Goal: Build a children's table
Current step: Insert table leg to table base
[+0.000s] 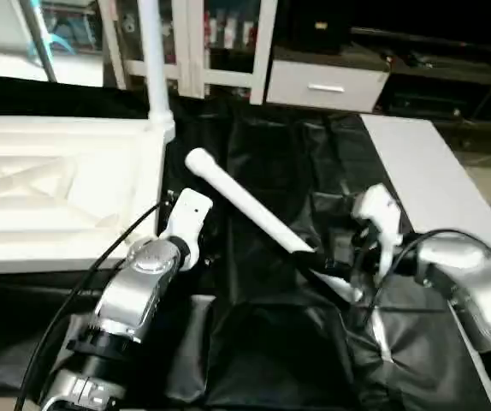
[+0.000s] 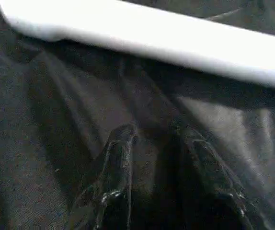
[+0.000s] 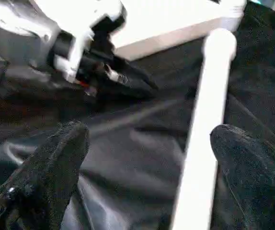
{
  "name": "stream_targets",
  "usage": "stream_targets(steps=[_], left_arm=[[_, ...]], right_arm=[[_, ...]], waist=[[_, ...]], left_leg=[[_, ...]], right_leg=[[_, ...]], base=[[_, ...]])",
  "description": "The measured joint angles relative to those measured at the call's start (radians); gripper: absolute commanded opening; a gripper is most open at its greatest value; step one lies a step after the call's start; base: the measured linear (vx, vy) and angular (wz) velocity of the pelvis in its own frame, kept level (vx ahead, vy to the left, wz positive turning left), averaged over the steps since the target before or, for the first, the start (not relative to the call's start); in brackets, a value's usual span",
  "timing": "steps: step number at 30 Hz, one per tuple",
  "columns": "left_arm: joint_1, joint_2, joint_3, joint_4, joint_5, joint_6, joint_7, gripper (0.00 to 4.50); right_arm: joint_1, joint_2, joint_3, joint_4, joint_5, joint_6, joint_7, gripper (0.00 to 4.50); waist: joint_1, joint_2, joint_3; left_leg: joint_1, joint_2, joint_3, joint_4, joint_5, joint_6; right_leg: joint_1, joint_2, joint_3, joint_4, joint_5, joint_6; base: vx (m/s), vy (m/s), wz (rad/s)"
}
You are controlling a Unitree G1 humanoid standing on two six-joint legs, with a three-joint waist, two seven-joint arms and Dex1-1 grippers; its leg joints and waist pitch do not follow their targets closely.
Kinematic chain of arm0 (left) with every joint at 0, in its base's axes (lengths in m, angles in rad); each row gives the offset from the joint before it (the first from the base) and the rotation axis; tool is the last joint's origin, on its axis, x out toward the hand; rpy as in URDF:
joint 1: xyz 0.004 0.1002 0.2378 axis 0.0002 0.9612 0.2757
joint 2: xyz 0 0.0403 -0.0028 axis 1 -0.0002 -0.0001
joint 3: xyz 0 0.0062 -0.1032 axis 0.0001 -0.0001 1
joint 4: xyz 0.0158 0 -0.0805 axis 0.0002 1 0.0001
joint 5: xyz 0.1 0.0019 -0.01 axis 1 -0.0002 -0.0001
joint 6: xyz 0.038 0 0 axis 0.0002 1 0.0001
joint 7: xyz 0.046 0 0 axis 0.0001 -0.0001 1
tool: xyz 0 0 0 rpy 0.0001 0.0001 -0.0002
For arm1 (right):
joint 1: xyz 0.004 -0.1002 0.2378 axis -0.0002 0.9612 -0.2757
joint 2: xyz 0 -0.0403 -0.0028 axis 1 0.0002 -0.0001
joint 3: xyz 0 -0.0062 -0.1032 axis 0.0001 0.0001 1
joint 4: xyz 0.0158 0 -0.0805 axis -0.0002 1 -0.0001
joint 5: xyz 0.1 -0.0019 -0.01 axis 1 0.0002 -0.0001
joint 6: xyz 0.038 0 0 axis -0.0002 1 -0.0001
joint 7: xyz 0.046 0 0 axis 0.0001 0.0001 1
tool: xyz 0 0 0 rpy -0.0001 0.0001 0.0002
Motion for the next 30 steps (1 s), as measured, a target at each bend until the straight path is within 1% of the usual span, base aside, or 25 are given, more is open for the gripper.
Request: stream_targets(steps=[4, 5, 6, 8, 10, 14, 17, 20, 23, 27, 30], left_arm=[[-0.010, -0.012, -0.004, 0.029, 0.001, -0.032, -0.020, 1.46], [-0.015, -0.020, -0.014, 0.035, 0.001, -0.044, -0.026, 1.46], [-0.019, -0.023, -0.024, 0.039, 0.001, -0.053, -0.035, 1.46], [-0.041, -0.035, -0.043, 0.061, 0.001, -0.069, -0.053, 1.46], [-0.061, -0.050, -0.054, 0.072, 0.001, -0.084, -0.063, 1.46], [-0.102, -0.067, -0.064, 0.134, 0.005, -0.108, -0.069, 1.46], [-0.128, -0.070, -0.071, 0.183, 0.012, -0.121, -0.083, 1.46], [-0.163, -0.072, -0.082, 0.247, 0.023, -0.122, -0.108, 1.46], [-0.180, -0.080, -0.101, 0.297, 0.032, -0.128, -0.122, 1.46], [-0.211, -0.092, -0.120, 0.369, 0.047, -0.131, -0.141, 1.46], [-0.241, -0.101, -0.137, 0.421, 0.068, -0.162, -0.150, 1.46]], right_arm=[[-0.084, 0.004, -0.005, 0.177, -0.164, -0.061, -0.170, 4.44], [-0.103, 0.006, -0.002, 0.239, -0.216, -0.090, -0.234, 4.44], [-0.112, 0.005, 0.000, 0.285, -0.253, -0.115, -0.279, 4.44], [-0.116, -0.007, 0.015, 0.362, -0.312, -0.158, -0.356, 4.44], [-0.114, -0.018, 0.041, 0.411, -0.344, -0.175, -0.393, 4.44], [-0.082, -0.034, 0.093, 0.429, -0.383, -0.206, -0.345, 4.44], [-0.046, -0.035, 0.122, 0.428, -0.402, -0.227, -0.296, 4.44], [-0.005, -0.052, 0.160, 0.352, -0.391, -0.257, -0.218, 4.44], [0.020, -0.048, 0.194, 0.284, -0.378, -0.256, -0.180, 4.44], [0.037, -0.006, 0.226, 0.211, -0.358, -0.235, -0.149, 4.44], [0.043, 0.023, 0.241, 0.172, -0.357, -0.224, -0.140, 4.44]], waist=[[0.005, 0.000, 0.000], [0.006, 0.000, 0.000], [0.007, 0.000, 0.000], [0.011, 0.000, 0.000], [0.007, 0.000, 0.000], [0.000, 0.000, 0.000], [0.002, 0.002, -0.001], [0.003, 0.003, -0.002], [0.003, 0.004, -0.002], [0.004, 0.004, -0.002], [0.008, 0.004, -0.002]], left_leg=[[0.000, 0.000, 0.001, 0.001, 0.001, 0.000], [0.000, 0.000, 0.001, 0.001, 0.001, 0.000], [0.000, 0.000, 0.001, 0.001, 0.001, 0.000], [-0.001, 0.000, 0.001, 0.001, 0.001, 0.000], [-0.001, 0.000, 0.002, 0.001, 0.001, 0.000], [-0.001, 0.000, 0.002, 0.000, 0.000, 0.000], [-0.001, 0.000, 0.002, 0.000, 0.001, 0.000], [0.001, 0.000, 0.002, 0.000, 0.001, 0.001], [0.001, 0.000, 0.002, 0.001, 0.001, 0.001], [0.001, 0.000, 0.001, 0.001, 0.002, 0.002], [0.001, 0.000, 0.001, 0.001, 0.002, 0.002]], right_leg=[[0.000, 0.000, 0.000, 0.000, 0.002, 0.000], [0.000, -0.001, 0.000, 0.000, 0.002, 0.000], [0.000, -0.001, 0.000, 0.000, 0.002, 0.000], [0.000, -0.001, 0.000, 0.000, 0.002, 0.000], [0.000, -0.001, 0.000, 0.000, 0.002, 0.000], [0.000, 0.000, 0.000, 0.000, 0.001, 0.001], [-0.001, 0.000, 0.000, 0.001, 0.001, 0.001], [0.001, 0.000, 0.000, 0.001, 0.002, 0.001], [0.002, 0.000, 0.000, 0.001, 0.003, 0.002], [0.002, 0.000, 0.000, 0.001, 0.004, 0.001], [0.002, -0.001, 0.000, 0.001, 0.004, 0.001]], base=[[0.000, 0.000, 0.00], [0.000, 0.000, 0.00], [0.000, 0.000, 0.00], [0.000, 0.000, 0.00], [0.000, 0.000, 0.00], [0.000, 0.000, 0.00], [0.000, 0.000, 0.00], [0.000, 0.000, 0.00], [0.000, 0.000, 0.00], [0.000, 0.000, 0.00], [0.000, 0.000, 0.00]])
